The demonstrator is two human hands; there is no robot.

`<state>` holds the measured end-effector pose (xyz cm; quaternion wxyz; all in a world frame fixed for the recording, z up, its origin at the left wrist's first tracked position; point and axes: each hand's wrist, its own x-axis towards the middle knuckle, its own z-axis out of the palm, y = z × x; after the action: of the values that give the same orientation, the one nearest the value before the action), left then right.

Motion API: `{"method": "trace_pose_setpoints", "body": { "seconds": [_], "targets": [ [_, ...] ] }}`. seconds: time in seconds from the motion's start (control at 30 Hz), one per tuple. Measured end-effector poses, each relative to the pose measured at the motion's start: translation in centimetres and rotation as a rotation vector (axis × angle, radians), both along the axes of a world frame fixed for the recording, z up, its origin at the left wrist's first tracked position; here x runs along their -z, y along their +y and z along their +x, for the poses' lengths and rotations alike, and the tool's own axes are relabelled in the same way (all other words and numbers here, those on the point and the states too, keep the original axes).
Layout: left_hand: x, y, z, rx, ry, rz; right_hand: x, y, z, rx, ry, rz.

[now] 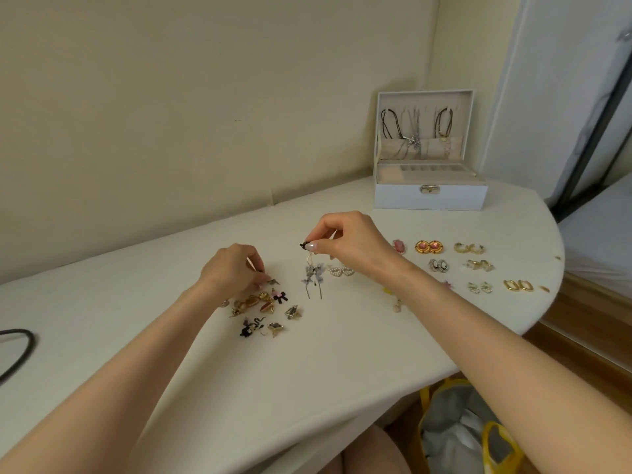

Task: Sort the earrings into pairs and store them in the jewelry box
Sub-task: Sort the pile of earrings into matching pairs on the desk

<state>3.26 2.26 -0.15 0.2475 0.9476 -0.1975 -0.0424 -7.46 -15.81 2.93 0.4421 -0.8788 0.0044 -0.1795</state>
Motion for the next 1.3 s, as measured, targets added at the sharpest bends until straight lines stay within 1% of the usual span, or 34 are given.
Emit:
{"method": "trace_pose_setpoints", "body": {
  "seconds": [0.13, 0.23, 0.33, 0.43, 0.6, 0.77, 0.87, 0.93, 1.07, 1.17, 1.3],
  "targets": [
    [0.1, 0.4, 0.4, 0.019, -0.037, 0.003, 0.3, 0.3, 0.3, -0.004, 0.008, 0.004],
    [-0.2, 1.2, 0.8, 0.021, -0.084, -0.069, 0.5, 0.5, 0.3, -0.016, 0.009, 0.020],
    [-1.3, 2.4, 1.3, -0.027, -0.138, -0.176, 0.7, 0.7, 0.5, -0.028, 0.006, 0.016],
    [-2.3, 3.5, 1.4, -0.046, -0.141, -0.195, 0.8, 1.1, 0.8, -0.032, 0.000, 0.011],
    [-2.7, 4.7, 1.0, -0.006, -0.096, -0.125, 0.9, 1.6, 1.0, -0.048, 0.002, 0.019],
    [-4.0, 5.2, -1.2, 0.181, 0.133, 0.091, 1.0, 2.0, 1.3, -0.062, 0.005, 0.005],
    [-4.3, 4.8, -3.1, 0.274, 0.203, 0.222, 1.1, 2.1, 1.4, -0.067, 0.012, 0.003],
    [-3.9, 4.2, -3.9, 0.303, 0.175, 0.239, 1.2, 2.2, 1.3, -0.069, 0.014, -0.002],
    [-3.0, 3.4, -4.4, 0.328, 0.047, 0.278, 1.1, 2.4, 1.3, -0.081, 0.016, -0.003],
    [-2.2, 3.6, -4.1, 0.319, 0.027, 0.333, 1.1, 2.4, 1.3, -0.082, 0.013, -0.008],
    [-1.6, 3.9, -4.1, 0.300, -0.018, 0.332, 1.2, 2.3, 1.2, -0.083, 0.017, -0.007]
  ]
}}
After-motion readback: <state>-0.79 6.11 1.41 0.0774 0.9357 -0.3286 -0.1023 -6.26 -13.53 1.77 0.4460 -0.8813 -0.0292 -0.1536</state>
